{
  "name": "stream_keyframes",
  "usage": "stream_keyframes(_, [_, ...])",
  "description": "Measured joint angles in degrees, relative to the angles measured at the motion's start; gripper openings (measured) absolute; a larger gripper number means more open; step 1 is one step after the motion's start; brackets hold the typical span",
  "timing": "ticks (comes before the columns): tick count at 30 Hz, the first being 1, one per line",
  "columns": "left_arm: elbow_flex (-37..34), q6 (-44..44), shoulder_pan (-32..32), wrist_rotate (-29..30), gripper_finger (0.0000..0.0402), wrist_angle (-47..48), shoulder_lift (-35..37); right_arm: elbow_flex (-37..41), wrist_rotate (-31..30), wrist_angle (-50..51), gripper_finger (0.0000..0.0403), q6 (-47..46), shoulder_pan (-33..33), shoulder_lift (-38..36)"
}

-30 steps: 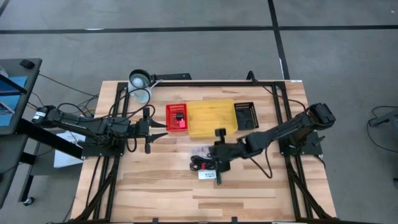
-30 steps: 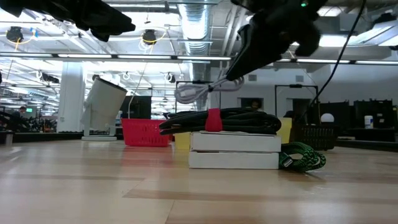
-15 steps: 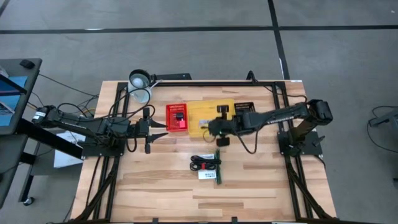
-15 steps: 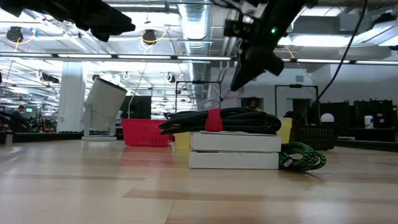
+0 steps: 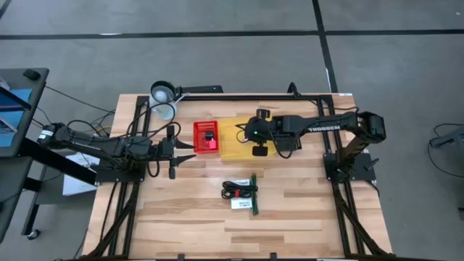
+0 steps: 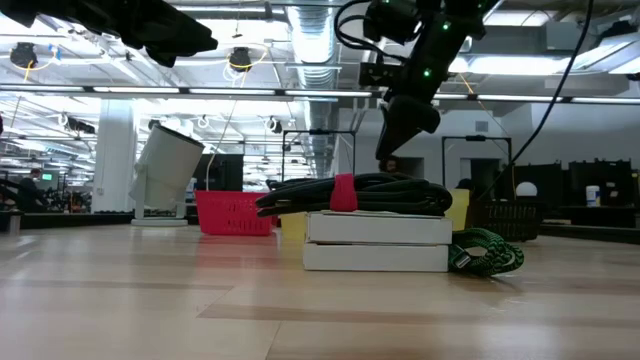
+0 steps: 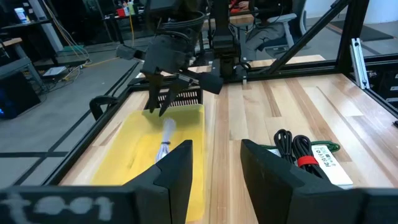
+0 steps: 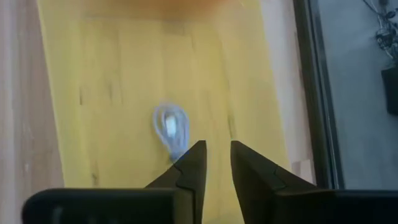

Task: Pick and place items into bin
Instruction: Put the bottom black charger cable into the yellow bin

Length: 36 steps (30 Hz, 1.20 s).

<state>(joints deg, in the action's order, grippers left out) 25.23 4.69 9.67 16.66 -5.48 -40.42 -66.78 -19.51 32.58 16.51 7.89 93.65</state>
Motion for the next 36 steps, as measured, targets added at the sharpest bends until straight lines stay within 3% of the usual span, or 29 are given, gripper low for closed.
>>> stream_keyframes(11, [0.00, -0.92, 0.00, 0.00, 0.0127, 0.05, 0.00, 0.00, -0.15, 0.80, 0.0083, -0.94, -0.46, 0.00])
stream_keyframes(23, [0.20, 3.40, -0.17, 3.97, 0.0127, 1.01, -0.22, 0.00, -1.99, 13.28, 0.0075, -1.95, -2.55, 0.00])
stream_keyframes(29, [1.40, 2.58, -0.83, 1.11, 0.0127, 2.75, -5.77, 0.02, -1.48, 13.86, 0.0075, -1.92, -2.62, -0.40])
stream_keyframes(36, [4.16, 3.92, -0.83, 5.10, 0.0127, 2.36, -11.99, 1.52, 0.43, 13.68, 0.0075, -1.74, -4.97, -8.12])
